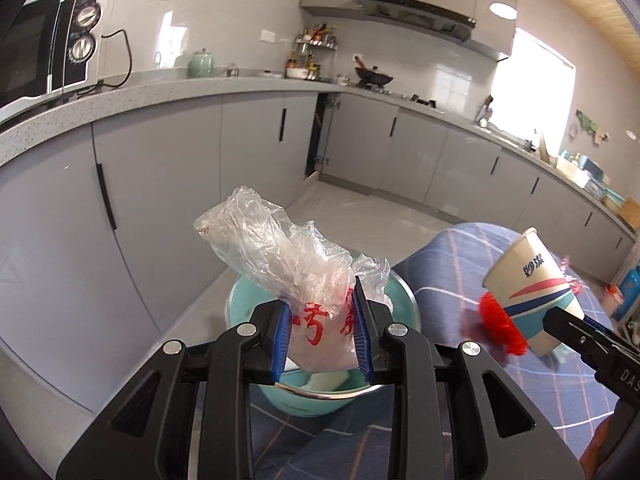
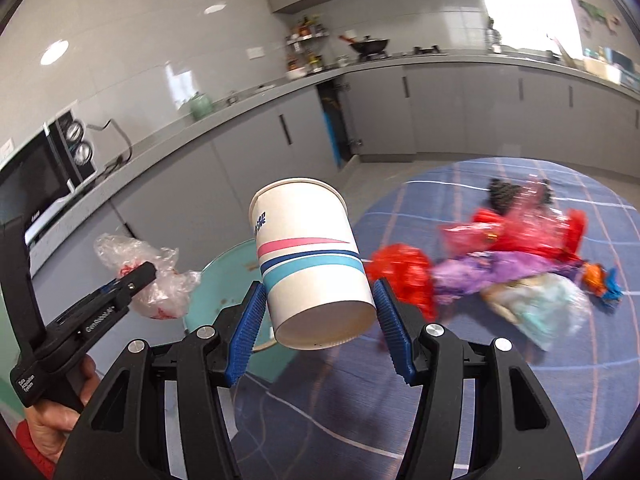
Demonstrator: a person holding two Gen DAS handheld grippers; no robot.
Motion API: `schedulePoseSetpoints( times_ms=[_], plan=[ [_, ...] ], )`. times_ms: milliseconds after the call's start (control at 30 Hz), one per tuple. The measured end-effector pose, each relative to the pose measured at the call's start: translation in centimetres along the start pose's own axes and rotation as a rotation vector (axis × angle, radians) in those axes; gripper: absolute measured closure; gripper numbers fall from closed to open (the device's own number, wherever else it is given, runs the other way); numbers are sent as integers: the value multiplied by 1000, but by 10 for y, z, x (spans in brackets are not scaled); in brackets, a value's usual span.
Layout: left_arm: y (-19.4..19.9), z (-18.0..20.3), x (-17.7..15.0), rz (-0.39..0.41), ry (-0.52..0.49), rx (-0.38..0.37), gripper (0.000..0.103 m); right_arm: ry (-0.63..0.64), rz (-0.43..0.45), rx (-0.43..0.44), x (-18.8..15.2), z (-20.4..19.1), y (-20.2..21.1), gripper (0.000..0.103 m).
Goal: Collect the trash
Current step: 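Carry the cup and clear bag over the teal bucket and release both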
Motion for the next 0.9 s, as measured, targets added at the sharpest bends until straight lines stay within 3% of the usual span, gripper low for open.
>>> schedulePoseSetpoints(
  times_ms=[400, 900],
  plan=[
    [-35, -16, -6, -89, 32, 2, 76, 68, -70, 17, -2, -45, -47, 47],
    [-68, -33, -9, -162, 28, 26, 76, 53, -151, 17, -5, -52, -92, 47]
  ],
)
Point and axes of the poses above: each gripper's, at about its wrist camera, not at the fingertips, and y roughly against the way its jaws point, z to its right, x to its top, the point moved 1 cm from there along -y, roughly the way its jaws point, and after that the axes turned 6 degrees about -x, right-handed, at the moved point
